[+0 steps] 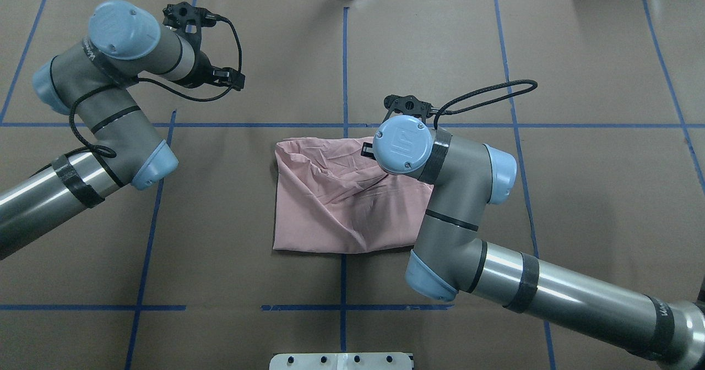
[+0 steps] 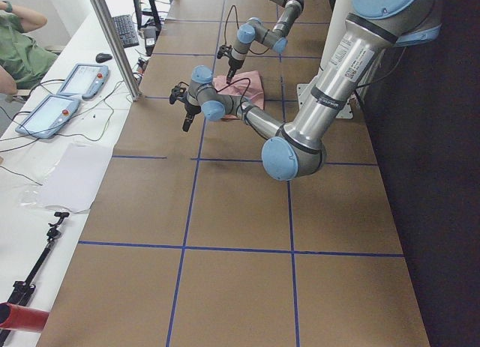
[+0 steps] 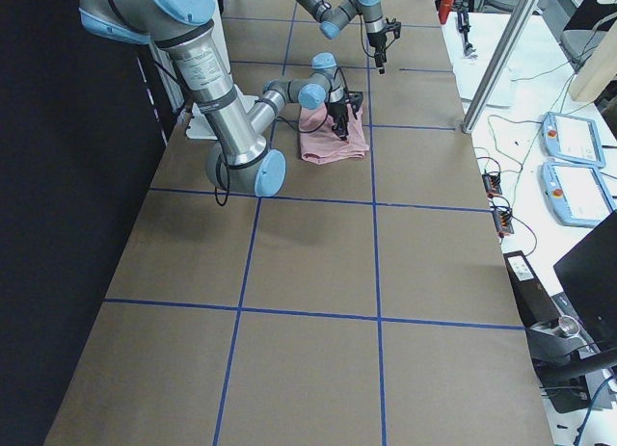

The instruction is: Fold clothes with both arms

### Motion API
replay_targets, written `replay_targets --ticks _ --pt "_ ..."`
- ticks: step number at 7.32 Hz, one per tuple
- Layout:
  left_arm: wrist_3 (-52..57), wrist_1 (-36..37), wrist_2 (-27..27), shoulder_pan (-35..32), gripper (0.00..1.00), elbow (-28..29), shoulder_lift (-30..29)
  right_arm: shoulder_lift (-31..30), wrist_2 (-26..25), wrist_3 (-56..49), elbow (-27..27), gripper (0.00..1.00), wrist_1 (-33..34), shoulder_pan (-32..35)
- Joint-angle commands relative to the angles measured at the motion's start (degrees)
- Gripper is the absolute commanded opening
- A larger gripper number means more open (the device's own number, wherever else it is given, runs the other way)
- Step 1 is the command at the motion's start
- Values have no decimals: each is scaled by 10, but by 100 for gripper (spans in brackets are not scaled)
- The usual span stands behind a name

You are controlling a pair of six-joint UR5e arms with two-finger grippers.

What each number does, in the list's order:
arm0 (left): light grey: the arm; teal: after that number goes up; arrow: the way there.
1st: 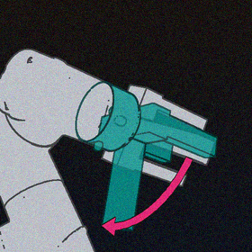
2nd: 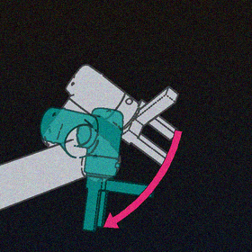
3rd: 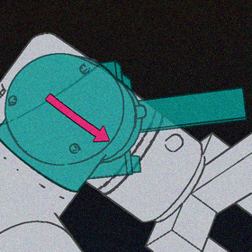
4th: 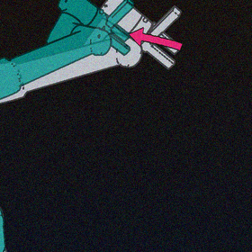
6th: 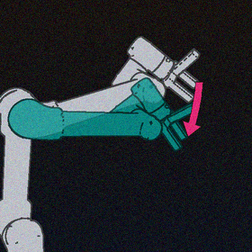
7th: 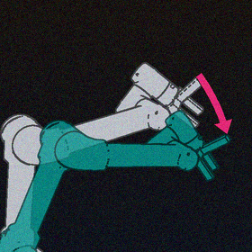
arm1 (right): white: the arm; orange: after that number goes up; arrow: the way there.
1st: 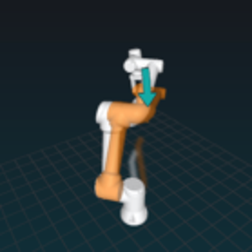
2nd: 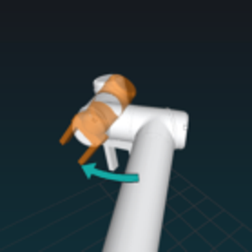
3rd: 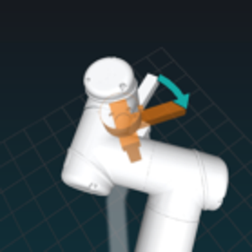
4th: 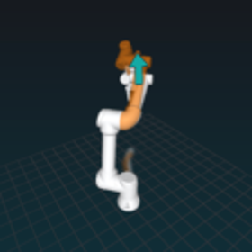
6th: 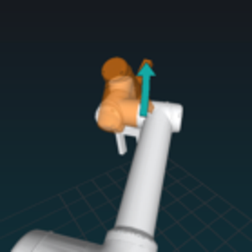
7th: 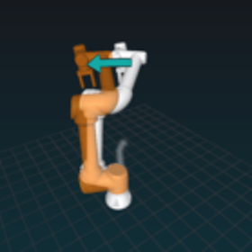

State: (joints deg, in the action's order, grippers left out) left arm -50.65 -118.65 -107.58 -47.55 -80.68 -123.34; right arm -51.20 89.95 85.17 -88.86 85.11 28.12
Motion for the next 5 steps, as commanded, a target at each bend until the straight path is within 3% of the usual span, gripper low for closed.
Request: replay_targets --ticks 1,3,4,5 --pt "-1 0 0 0 100 -1 -1 0 0 -4 11 30 0 9" --pt "-1 1 0 0 100 -5 0 1 1 1 16 30 1 6" --pt "1 1 0 0 100 -5 0 3 1 3 16 7 1 5" --pt "1 1 0 0 100 -5 0 3 0 4 16 0 1 5"
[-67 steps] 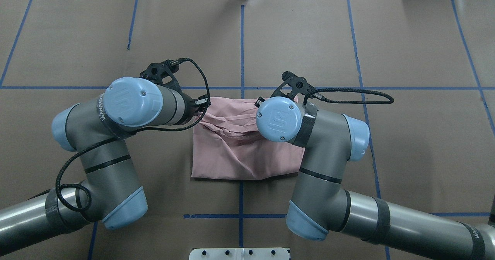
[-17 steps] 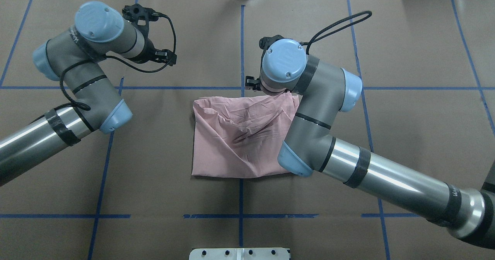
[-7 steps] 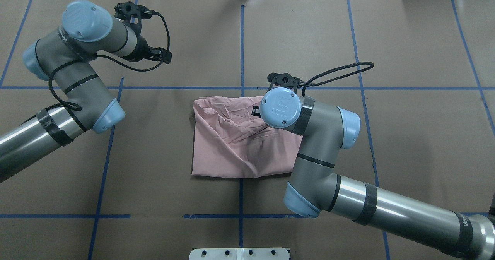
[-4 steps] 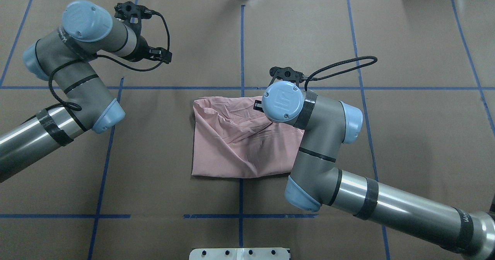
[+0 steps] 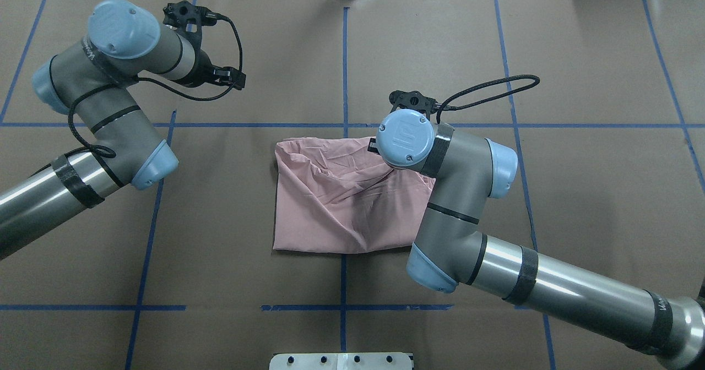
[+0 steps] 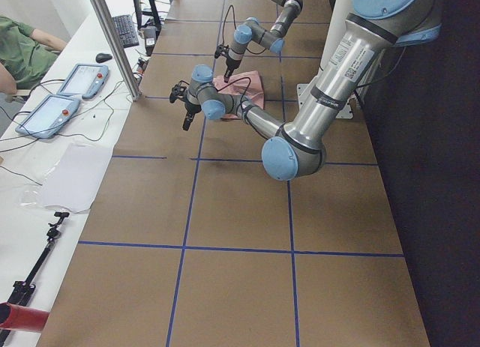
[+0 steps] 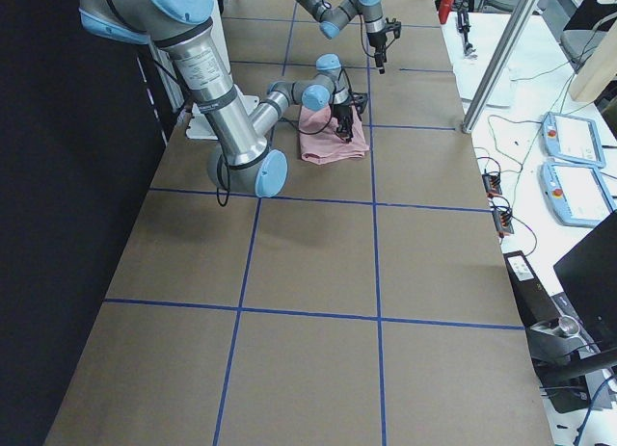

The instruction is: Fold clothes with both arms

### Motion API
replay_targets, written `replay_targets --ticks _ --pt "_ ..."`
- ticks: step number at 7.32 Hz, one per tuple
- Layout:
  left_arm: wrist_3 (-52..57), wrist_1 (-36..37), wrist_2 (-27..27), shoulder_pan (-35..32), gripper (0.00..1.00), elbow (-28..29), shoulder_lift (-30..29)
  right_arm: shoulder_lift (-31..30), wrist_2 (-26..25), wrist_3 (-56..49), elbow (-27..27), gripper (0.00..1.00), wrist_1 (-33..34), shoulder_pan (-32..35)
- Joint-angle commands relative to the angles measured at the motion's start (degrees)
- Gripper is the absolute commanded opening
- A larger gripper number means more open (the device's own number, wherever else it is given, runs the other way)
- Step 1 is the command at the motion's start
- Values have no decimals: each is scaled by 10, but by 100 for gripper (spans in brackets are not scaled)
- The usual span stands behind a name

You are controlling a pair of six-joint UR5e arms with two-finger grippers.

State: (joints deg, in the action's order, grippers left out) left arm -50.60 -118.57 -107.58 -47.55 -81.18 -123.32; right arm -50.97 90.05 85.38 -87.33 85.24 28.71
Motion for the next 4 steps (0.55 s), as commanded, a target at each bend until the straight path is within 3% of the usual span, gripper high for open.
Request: replay_targets --ticks 1,4 --pt "1 0 0 1 100 0 0 2 0 2 1 0 1 4" --pt "-1 0 0 1 100 -6 1 15 0 2 42 0 -1 35"
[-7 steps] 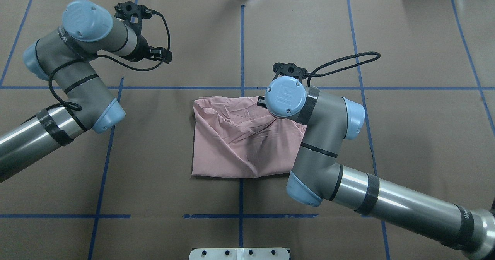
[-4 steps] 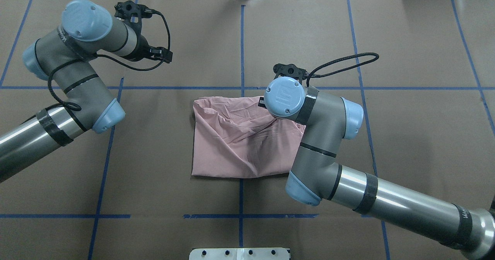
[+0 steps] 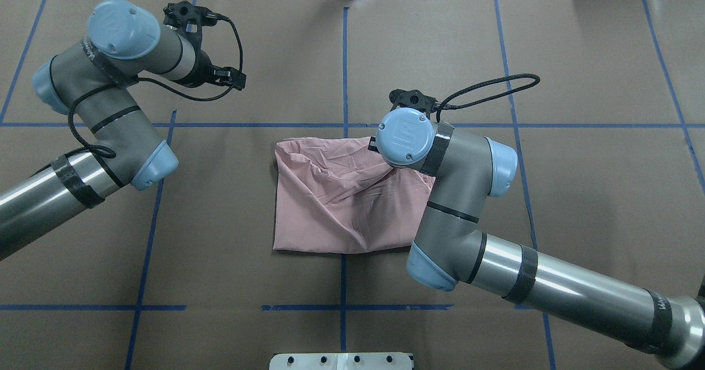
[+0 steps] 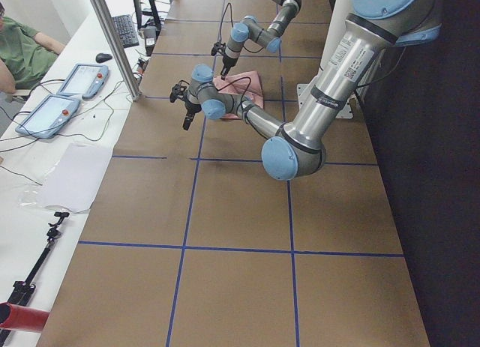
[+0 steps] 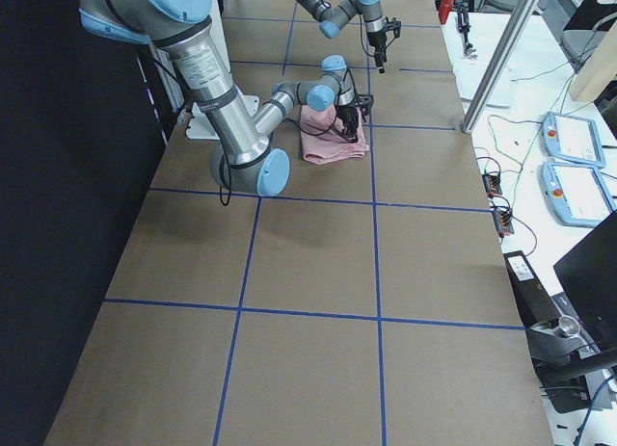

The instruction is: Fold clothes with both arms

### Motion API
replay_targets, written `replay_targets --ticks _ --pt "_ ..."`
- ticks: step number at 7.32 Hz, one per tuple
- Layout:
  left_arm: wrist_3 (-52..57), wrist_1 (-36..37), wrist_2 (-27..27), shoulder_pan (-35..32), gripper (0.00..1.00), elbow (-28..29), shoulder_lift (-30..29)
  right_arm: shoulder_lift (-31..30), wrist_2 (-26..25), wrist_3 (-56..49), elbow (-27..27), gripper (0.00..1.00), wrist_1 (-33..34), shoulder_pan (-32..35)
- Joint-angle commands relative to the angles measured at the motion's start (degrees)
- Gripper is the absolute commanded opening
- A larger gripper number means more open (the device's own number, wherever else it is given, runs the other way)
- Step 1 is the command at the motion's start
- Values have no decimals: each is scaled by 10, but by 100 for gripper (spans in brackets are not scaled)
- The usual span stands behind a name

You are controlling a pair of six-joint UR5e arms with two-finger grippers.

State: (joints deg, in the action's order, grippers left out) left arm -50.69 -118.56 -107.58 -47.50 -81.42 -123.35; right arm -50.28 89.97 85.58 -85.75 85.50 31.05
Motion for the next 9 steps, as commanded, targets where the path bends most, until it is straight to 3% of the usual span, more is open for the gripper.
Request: replay_targets --ticks 1,2,3,4,6,7,8,9 --pt "0 1 0 0 100 -8 3 17 -1 -1 45 0 -3 15" --pt "0 1 0 0 100 -8 4 17 -1 -10 47 17 -2 14" --pt "0 2 0 0 100 -12 5 19 -2 -56 45 99 -2 15" --pt "-2 5 -1 3 100 -24 5 25 6 -74 40 100 -2 27" --pt "-165 3 1 64 100 -41 -3 21 102 -155 -6 100 2 85" --pt "-232 6 6 90 100 -63 -3 15 116 -158 -26 100 4 97" --pt "-304 6 22 113 71 -64 -5 12 116 -158 -26 100 4 97" --pt "-334 12 45 129 52 -61 -13 11 115 -159 -26 100 4 98"
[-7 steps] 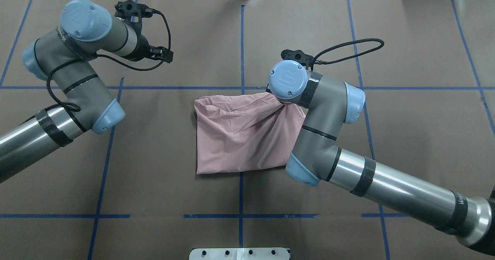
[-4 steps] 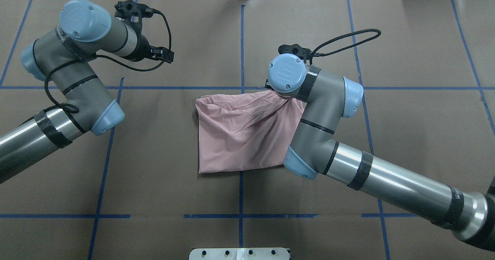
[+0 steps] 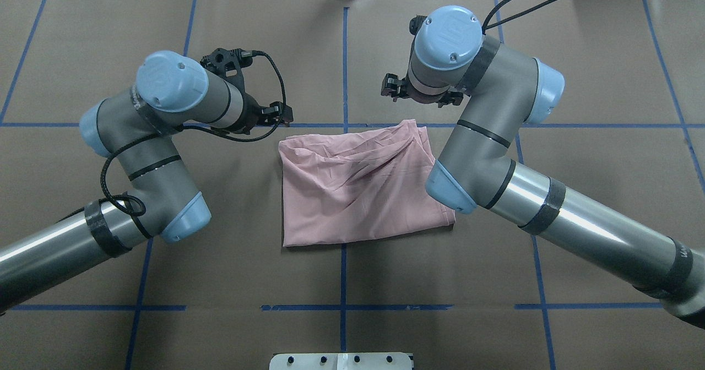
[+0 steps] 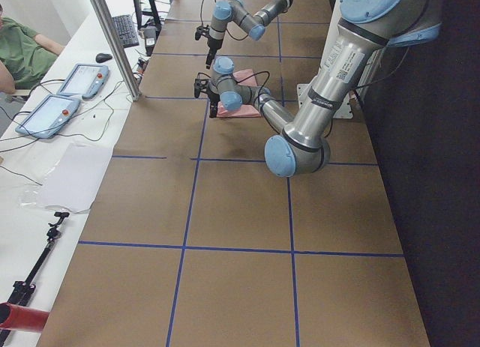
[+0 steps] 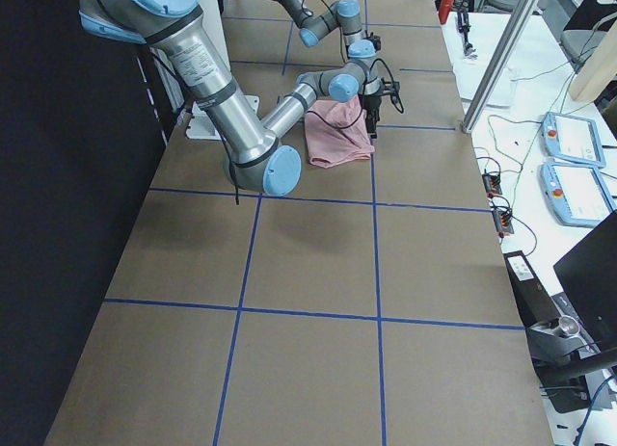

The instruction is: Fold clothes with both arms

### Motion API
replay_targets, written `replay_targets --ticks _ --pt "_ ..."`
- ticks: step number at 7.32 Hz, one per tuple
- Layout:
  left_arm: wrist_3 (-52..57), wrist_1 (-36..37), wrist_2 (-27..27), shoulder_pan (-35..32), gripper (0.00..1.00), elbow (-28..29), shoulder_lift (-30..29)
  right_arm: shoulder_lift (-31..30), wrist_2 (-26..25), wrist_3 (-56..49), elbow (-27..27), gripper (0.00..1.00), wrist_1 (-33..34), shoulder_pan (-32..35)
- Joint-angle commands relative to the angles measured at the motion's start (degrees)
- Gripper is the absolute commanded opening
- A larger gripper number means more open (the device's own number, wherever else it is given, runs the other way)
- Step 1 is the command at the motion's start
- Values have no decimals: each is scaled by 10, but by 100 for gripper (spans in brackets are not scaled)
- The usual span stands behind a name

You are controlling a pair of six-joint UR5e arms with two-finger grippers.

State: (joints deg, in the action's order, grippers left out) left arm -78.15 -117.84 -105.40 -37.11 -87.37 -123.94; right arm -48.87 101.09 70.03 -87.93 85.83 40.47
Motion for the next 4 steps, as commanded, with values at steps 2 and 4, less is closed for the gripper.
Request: replay_targets --ticks 2,4 --pt "-60 44 28 30 51 -2 -16 -6 2 -2 -5 100 0 3" --pt "-60 45 28 43 50 3 -18 -9 0 -2 -5 100 0 3"
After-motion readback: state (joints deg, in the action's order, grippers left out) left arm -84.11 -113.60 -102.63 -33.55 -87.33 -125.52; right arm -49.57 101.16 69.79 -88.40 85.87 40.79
